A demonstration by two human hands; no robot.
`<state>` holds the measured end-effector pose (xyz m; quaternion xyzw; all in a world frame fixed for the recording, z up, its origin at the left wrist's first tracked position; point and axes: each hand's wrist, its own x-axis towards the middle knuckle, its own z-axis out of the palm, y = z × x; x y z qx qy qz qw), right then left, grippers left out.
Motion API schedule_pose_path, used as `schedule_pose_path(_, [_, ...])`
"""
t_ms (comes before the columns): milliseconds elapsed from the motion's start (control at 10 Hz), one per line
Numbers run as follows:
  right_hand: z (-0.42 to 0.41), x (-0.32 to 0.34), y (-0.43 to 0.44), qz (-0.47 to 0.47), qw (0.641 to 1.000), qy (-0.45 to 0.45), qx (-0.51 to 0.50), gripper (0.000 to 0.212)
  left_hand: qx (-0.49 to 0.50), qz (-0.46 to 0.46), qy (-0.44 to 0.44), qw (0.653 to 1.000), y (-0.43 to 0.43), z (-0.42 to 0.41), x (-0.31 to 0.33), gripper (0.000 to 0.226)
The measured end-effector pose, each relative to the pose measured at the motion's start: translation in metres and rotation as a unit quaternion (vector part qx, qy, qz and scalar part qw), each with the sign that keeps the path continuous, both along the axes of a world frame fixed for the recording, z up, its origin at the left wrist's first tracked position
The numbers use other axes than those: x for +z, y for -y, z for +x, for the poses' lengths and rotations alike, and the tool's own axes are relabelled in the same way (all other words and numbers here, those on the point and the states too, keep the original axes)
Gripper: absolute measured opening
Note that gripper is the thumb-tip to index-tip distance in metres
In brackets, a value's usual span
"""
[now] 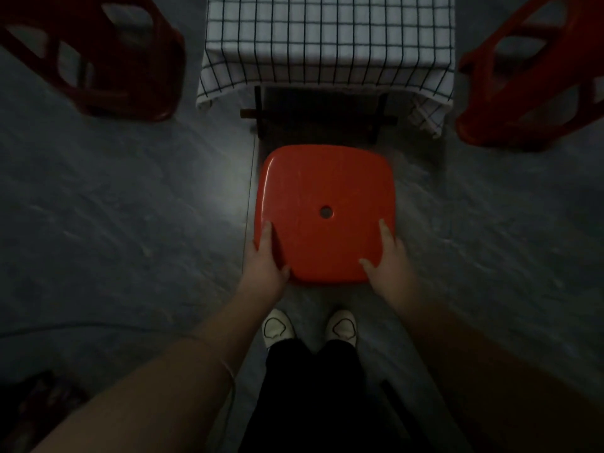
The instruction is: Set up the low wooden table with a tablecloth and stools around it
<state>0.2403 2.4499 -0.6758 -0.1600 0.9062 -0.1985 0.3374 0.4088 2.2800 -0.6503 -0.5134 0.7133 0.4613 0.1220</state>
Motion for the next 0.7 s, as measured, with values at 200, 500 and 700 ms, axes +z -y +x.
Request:
schedule_pose_path(200, [0.034, -0.001, -0.039, -0.009, 1.0, -0.016, 0.018, 0.099, 0.001, 0.022, -0.006, 1.0, -0.032, 0.038, 0.002, 0.103])
schedule_pose_path(500, [0.042, 0.01, -0.058, 0.017, 0.999, -0.012, 0.05, 0.097, -0.01, 0.039, 0.007, 0.999, -0.053, 0.055, 0.008, 0.1])
schedule_pose_path(700, [0.024, 0.053, -0.045, 0.016, 0.999, 0.016, 0.038, 0.068, -0.044, 0.032, 0.038, 0.998, -0.038, 0.044, 0.047, 0.079])
